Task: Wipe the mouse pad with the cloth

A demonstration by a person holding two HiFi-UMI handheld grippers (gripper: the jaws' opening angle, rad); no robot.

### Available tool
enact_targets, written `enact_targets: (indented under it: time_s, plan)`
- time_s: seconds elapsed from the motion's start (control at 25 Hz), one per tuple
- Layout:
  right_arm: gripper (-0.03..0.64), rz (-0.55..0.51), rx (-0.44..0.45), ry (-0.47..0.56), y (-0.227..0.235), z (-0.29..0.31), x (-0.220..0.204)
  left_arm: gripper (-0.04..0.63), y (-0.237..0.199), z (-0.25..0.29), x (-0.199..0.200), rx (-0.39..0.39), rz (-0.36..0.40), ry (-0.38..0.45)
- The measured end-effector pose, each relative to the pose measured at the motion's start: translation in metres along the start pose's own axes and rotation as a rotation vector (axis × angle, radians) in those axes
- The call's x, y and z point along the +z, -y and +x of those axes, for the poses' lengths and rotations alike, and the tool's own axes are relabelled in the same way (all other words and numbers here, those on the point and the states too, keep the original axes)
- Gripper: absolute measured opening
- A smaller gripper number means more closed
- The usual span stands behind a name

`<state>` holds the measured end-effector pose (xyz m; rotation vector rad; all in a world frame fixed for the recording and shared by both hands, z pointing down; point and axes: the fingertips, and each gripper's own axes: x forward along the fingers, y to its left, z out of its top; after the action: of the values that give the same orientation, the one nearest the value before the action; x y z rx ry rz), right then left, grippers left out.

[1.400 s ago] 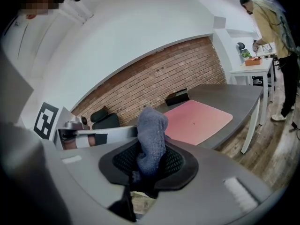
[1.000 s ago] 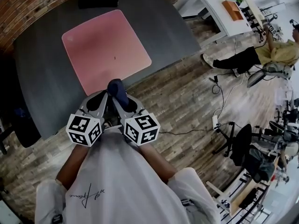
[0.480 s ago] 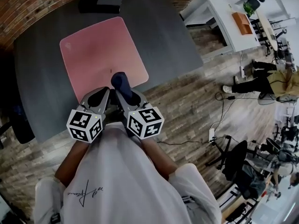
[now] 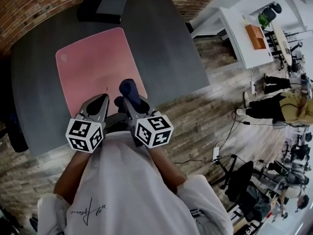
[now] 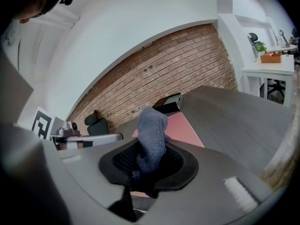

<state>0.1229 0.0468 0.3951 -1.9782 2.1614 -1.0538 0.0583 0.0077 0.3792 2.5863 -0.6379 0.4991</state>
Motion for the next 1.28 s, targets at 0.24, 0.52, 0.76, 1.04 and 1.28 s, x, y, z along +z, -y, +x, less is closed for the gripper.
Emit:
enact_targets:
  time_s: [0.24, 0.52, 0.76, 1.04, 1.28]
  plan:
    - [0.098, 0.009, 0.018, -0.051, 0.029, 0.008, 0.001, 0.015, 0.006, 0.021, 0.002, 0.038, -0.05, 0.013]
    - [0.098, 0.012, 0.012, -0.115, 0.047, 0.021, -0.014, 0.015, -0.007, 0.019, -0.016, 0.09, -0.111, 0.0]
    - [0.098, -0.009, -0.03, -0.155, 0.064, 0.033, -0.026, 0.015, -0.021, 0.021, -0.028, 0.098, -0.156, 0.006]
    - [0.099, -0.019, -0.092, -0.199, 0.086, 0.035, -0.039, 0.015, -0.017, 0.025, -0.032, 0.072, -0.167, -0.008]
    - [0.1, -0.052, -0.126, -0.213, 0.101, 0.042, -0.046, 0.015, -0.019, 0.027, -0.04, 0.056, -0.173, -0.034]
